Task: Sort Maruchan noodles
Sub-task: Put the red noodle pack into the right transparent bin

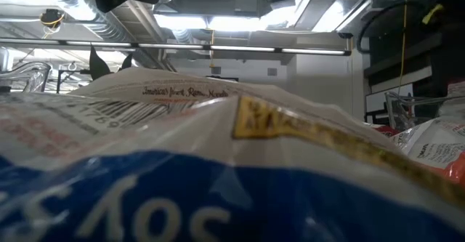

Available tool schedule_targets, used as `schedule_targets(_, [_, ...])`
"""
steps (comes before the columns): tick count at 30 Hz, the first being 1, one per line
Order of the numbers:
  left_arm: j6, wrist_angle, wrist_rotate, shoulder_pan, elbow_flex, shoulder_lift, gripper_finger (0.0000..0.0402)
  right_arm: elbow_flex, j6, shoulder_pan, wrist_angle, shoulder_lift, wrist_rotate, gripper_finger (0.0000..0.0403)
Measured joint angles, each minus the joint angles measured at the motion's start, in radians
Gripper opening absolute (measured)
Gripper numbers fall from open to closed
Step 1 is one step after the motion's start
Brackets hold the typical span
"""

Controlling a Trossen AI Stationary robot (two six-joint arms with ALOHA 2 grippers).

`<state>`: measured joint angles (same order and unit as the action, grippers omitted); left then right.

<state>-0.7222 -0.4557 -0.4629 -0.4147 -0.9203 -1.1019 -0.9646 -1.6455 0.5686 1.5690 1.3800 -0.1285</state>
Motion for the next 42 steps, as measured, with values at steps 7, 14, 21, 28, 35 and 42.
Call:
schedule_targets(7, [0.001,0.000,-0.001,0.000,0.000,0.000,0.0163,0.000,0.089,-0.002,0.002,0.092,0.094,0.0000])
schedule_targets(14, [0.023,0.000,-0.011,0.000,0.000,0.000,0.0163,0.000,0.162,-0.002,0.002,0.156,0.108,0.0005])
schedule_targets(21, [0.023,0.000,-0.012,0.000,0.000,0.000,0.0163,-0.002,0.233,-0.002,-0.062,0.170,0.108,0.0083])
schedule_targets(28, [0.026,-0.002,-0.012,0.000,0.001,0.000,0.0163,-0.028,0.212,0.001,-0.137,0.167,0.006,0.0192])
schedule_targets(35, [0.025,-0.002,-0.012,0.000,0.001,0.000,0.0163,-0.185,0.254,0.000,-0.123,0.168,-0.168,0.0206])
schedule_targets(42, [0.001,-0.001,0.006,-0.001,0.001,0.000,0.0163,-0.288,0.271,0.000,-0.111,0.168,-0.227,0.0180])
